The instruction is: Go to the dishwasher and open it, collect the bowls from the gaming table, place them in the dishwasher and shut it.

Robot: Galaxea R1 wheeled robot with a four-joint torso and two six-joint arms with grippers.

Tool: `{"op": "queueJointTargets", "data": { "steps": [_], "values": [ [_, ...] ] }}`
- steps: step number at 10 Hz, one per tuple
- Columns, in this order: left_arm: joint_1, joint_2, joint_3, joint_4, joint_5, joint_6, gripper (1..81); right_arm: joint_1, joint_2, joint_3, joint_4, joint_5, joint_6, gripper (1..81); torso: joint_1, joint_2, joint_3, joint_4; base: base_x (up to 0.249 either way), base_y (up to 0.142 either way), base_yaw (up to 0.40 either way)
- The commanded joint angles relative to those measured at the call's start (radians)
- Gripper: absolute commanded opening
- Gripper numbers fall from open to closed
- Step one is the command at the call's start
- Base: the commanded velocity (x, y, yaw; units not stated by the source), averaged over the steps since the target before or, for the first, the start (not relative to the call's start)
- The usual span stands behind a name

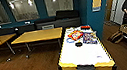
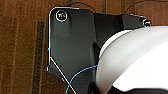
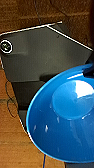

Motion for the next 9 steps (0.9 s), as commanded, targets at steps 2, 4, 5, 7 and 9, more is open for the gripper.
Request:
{"op": "queueJointTargets", "data": {
  "steps": [2,4,5,7,9],
  "values": [
    [-0.036,-0.007,-0.003,0.002,0.026,0.003,1.0,0.029,-0.005,0.0,-0.01,-0.026,0.0,1.0,0.001,0.0,0.0,0.0,-0.118,0.0,0.0],
    [-0.036,-0.007,-0.003,0.002,0.026,0.003,1.0,0.029,-0.003,0.0,-0.01,-0.026,0.0,1.0,0.001,0.0,0.0,0.0,-0.118,0.0,0.0],
    [-0.036,-0.007,-0.003,0.002,0.026,0.004,1.0,0.029,-0.003,0.0,-0.01,-0.024,0.0,1.0,0.001,0.0,0.0,0.0,-0.118,0.0,0.0],
    [-0.036,-0.007,-0.003,0.002,0.026,0.004,1.0,0.029,-0.002,0.0,-0.01,-0.024,0.0,1.0,0.001,0.0,0.0,0.0,-0.118,0.0,0.0],
    [-0.036,-0.007,-0.003,0.002,0.026,0.003,1.0,0.029,-0.002,0.0,-0.01,-0.024,0.0,1.0,0.001,0.0,0.0,0.0,-0.118,0.0,0.0]
  ]
}}
